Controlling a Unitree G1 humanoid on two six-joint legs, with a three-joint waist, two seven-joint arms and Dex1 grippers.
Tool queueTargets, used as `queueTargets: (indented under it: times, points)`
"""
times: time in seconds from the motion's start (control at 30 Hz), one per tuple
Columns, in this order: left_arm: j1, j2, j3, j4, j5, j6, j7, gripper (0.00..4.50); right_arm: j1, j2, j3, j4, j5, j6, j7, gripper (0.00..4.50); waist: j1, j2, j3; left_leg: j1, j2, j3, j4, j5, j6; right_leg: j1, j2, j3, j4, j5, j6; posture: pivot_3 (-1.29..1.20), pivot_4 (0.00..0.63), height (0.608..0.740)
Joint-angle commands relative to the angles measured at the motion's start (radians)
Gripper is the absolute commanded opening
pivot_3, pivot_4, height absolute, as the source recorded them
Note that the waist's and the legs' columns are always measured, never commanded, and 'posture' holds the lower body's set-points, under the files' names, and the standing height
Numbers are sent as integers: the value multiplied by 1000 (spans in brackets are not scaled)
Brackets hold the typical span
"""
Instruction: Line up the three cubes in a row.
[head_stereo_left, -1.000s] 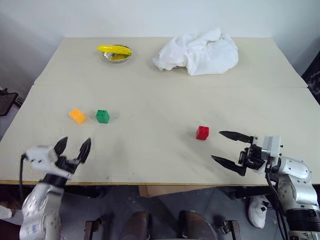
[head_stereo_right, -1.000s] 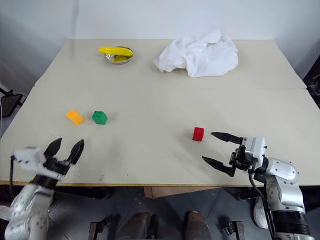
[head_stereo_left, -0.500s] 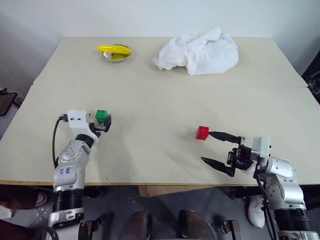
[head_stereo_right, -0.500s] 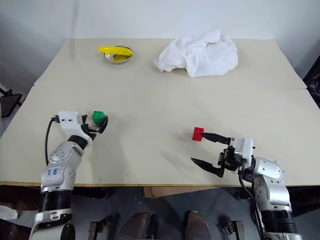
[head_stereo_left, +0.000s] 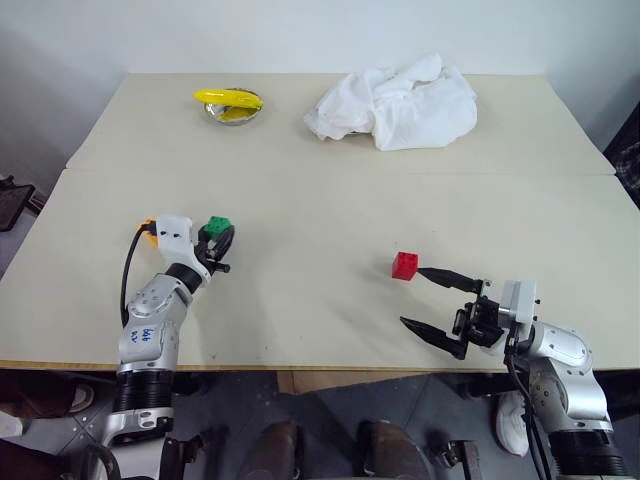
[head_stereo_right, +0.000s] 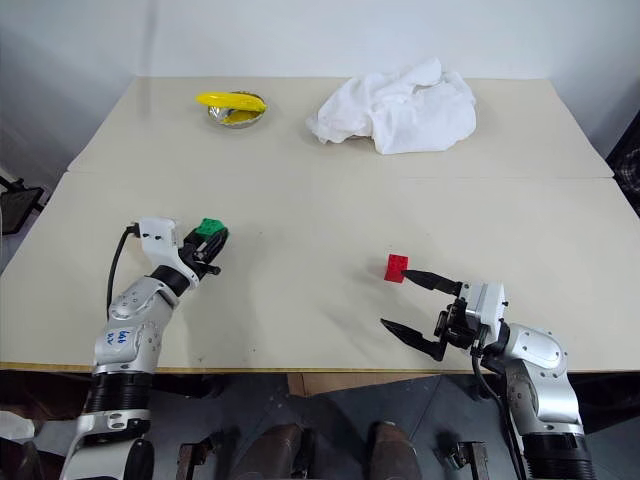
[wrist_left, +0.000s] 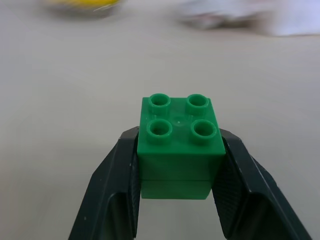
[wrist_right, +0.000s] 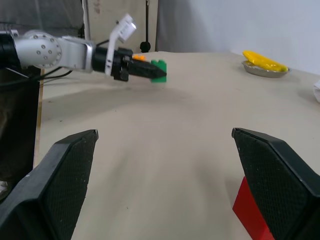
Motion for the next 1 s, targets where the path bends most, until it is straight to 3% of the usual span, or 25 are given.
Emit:
queueTargets:
  times: [0.03,0.1,0.17,0.33,0.53,0.73,1.0]
  points:
    - [-33,90,-114,-27,-35,-95,-365,1510,32,-57,-84,-20,19,-6,-1,4500,1,0,0,0,0,0,0,0,0,0,0,0,-1,0,0,0,150,740]
    - [-85,125,-197,20,-6,-147,-523,1510,62,-92,-124,-23,30,-2,7,4500,2,0,0,0,0,-1,0,0,0,1,0,0,-1,0,0,0,150,740]
    - [-162,104,-257,114,39,-201,-584,1510,91,-119,-159,-24,40,3,13,4500,5,0,0,0,-1,-1,0,0,1,3,0,-1,-2,0,0,0,150,740]
    - [-359,-56,-333,404,122,-339,-595,1510,178,-160,-226,-60,65,26,20,4500,4,-1,0,0,-1,0,0,1,2,3,1,-4,-2,0,0,0,150,740]
    - [-516,-171,-372,716,214,-450,-599,1510,257,-144,-257,-146,82,44,-17,4500,-3,-4,2,0,0,5,-1,1,2,0,2,-9,0,0,1,0,150,740]
    - [-598,-227,-360,875,262,-503,-567,1510,301,-122,-250,-198,80,53,-51,4500,3,-5,3,0,0,6,0,2,3,-1,2,-9,2,0,1,0,150,740]
    - [-636,-251,-341,950,280,-495,-582,1510,303,-108,-227,-212,72,59,-69,4500,5,-5,3,-1,-1,5,0,2,4,-1,1,-9,2,1,2,0,150,740]
